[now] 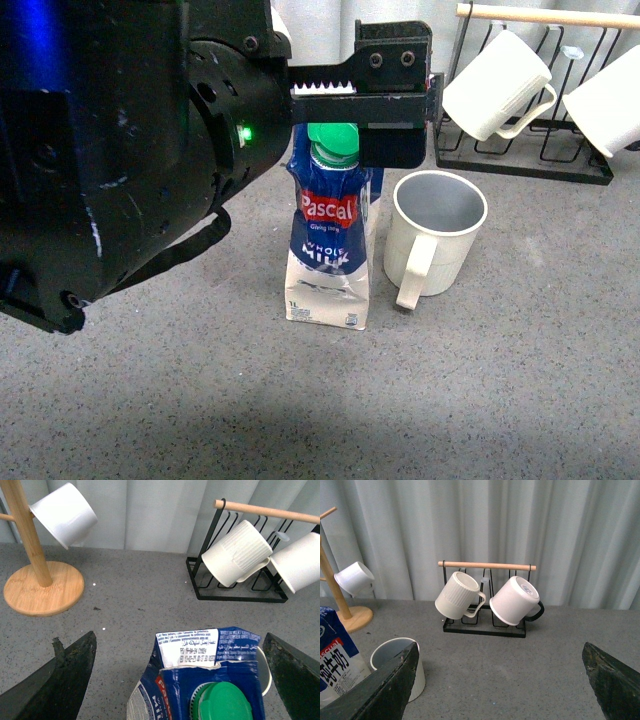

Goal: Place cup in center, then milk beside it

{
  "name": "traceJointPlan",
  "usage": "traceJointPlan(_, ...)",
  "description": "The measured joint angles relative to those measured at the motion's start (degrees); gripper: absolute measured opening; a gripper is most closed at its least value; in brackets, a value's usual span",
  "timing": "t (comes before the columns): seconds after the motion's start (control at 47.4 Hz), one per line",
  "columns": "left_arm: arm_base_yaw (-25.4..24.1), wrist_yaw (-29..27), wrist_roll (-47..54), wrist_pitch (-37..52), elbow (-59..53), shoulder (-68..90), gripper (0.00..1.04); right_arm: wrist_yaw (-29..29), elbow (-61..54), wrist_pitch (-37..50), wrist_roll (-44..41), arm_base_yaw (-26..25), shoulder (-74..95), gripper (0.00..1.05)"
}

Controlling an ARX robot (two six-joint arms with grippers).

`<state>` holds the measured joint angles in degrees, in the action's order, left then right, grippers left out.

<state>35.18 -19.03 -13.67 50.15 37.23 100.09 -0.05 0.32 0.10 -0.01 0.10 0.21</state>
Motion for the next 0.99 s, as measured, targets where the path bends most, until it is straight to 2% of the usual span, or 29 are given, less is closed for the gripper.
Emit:
traceJointPlan(0.19,-0.63,-0.2,-0.39,-1.55,-1.66,-6.05,0.98,0.0,0.0,0.0,0.0,0.0,0.0,0.96)
traceJointPlan(0.295,-1.51,-2.29,0.81,-1.95,-2.78,-8.44,0.98,0.0,0.0,0.0,0.0,0.0,0.0,0.96)
traceJointPlan(0.316,-1.62,-4.07,2.34,-1.31,-3.17,-8.55,0.97,0.0,0.0,0.0,0.0,0.0,0.0,0.96)
traceJointPlan(0.359,-2.23,-9.22,5.79,5.03,-5.62,-8.61,0.88,-0.02,0.0,0.0,0.0,0.0,0.0,0.96)
traceJointPlan(0.443,-4.5,-9.68,9.33,10.95,-10.56,-11.02,0.76,-0.02,0.0,0.0,0.0,0.0,0.0,0.96)
traceJointPlan(0.527,-7.45,-7.89,11.1,11.89,-14.97,-15.21,0.63,0.04,0.0,0.0,0.0,0.0,0.0,0.96)
traceJointPlan(0.654,-13.16,-2.23,12.55,14.29,-23.45,-22.21,0.34,-0.04,0.0,0.0,0.0,0.0,0.0,0.96)
traceJointPlan(0.801,-18.21,2.67,12.92,11.37,-29.24,-29.44,0.04,-0.02,0.0,0.0,0.0,0.0,0.0,0.96)
traceJointPlan(0.991,-22.58,6.88,13.22,5.49,-32.72,-38.99,0.04,-0.02,0.0,0.0,0.0,0.0,0.0,0.96)
